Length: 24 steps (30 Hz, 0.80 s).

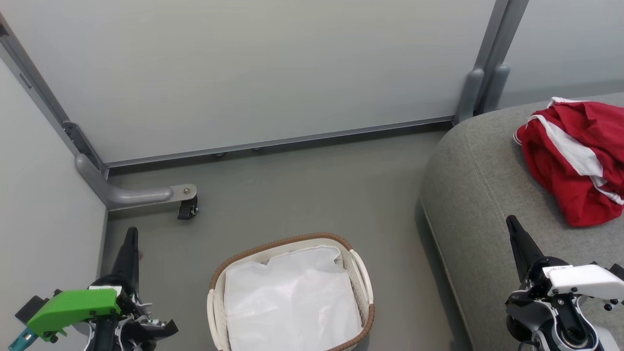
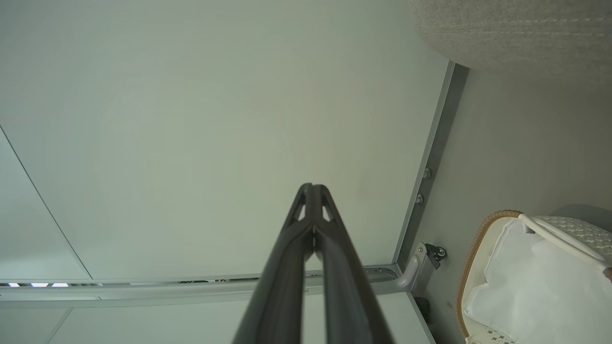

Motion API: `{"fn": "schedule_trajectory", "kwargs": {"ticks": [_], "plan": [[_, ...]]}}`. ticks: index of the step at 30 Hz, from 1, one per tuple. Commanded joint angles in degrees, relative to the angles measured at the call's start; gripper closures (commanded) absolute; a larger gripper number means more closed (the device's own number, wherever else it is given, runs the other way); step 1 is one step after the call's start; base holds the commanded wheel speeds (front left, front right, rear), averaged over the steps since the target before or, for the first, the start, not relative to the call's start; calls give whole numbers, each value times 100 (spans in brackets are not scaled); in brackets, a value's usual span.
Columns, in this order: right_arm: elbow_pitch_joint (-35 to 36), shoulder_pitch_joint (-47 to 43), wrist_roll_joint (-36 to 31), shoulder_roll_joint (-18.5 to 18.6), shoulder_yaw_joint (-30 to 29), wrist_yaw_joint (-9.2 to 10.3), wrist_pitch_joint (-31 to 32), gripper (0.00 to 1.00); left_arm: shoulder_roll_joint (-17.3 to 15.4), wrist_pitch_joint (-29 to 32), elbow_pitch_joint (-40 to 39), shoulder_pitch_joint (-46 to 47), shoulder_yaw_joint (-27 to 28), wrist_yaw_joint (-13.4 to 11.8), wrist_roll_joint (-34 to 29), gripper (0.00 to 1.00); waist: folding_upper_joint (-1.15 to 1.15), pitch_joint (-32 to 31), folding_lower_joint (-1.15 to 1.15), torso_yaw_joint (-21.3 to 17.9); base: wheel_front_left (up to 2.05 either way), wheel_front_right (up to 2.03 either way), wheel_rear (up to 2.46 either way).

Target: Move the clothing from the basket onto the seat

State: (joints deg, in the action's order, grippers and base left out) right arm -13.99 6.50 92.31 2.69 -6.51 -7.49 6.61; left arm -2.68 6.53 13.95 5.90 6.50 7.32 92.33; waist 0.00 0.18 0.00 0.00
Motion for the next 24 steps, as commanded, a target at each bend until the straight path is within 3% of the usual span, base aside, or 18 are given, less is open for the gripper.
{"fn": "schedule_trajectory", "kwargs": {"ticks": [1, 24], "plan": [[13, -60, 20, 36, -12, 0, 8, 100, -38, 22, -3, 65, 15, 30, 16, 100, 0, 0, 0, 0, 0, 0, 0], [13, -60, 20, 36, -12, 0, 7, 100, -38, 22, -4, 65, 14, 31, 17, 100, 0, 0, 0, 0, 0, 0, 0]]}}
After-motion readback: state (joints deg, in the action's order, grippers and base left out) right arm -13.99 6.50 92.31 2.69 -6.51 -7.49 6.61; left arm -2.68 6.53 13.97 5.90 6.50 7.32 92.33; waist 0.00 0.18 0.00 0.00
